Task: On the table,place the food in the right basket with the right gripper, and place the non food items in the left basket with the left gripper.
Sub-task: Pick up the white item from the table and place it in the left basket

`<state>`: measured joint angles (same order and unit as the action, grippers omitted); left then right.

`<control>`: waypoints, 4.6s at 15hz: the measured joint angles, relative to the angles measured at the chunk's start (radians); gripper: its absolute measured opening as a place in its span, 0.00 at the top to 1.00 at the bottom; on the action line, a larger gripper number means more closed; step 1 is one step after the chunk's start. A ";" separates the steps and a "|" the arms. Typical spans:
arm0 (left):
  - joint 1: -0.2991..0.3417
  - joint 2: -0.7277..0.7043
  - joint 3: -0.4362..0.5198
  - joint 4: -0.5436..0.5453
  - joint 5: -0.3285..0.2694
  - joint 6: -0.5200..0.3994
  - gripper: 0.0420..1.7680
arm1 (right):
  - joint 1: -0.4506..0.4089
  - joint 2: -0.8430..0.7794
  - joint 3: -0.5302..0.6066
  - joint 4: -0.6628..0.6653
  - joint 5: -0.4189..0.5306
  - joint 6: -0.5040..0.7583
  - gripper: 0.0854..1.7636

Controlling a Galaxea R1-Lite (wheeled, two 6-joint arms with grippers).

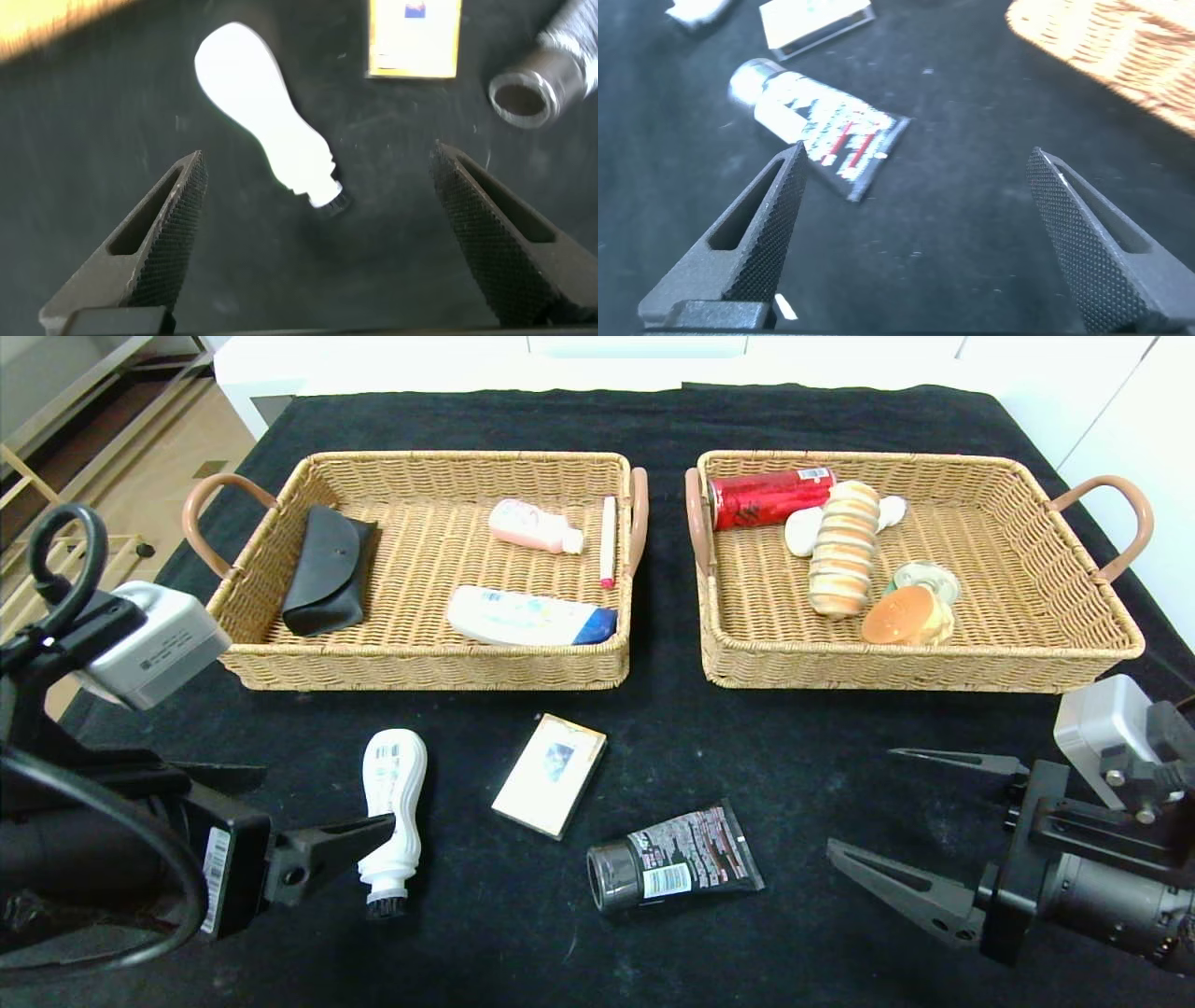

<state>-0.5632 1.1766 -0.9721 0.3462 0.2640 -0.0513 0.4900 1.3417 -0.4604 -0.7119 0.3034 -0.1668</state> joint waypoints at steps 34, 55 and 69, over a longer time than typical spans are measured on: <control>0.165 0.339 -0.052 -0.003 -0.048 -0.327 0.57 | -0.031 -0.063 0.017 -0.018 0.000 0.000 0.03; 0.139 0.243 -0.055 0.011 -0.033 -0.228 0.67 | -0.038 -0.056 0.017 -0.019 0.000 0.000 0.03; 0.230 0.340 -0.488 -0.058 -0.039 -0.167 0.67 | -0.060 -0.055 0.005 -0.019 0.001 0.003 0.03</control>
<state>-0.3332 1.5168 -1.4600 0.2885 0.2251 -0.2187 0.4300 1.2868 -0.4551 -0.7306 0.3045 -0.1640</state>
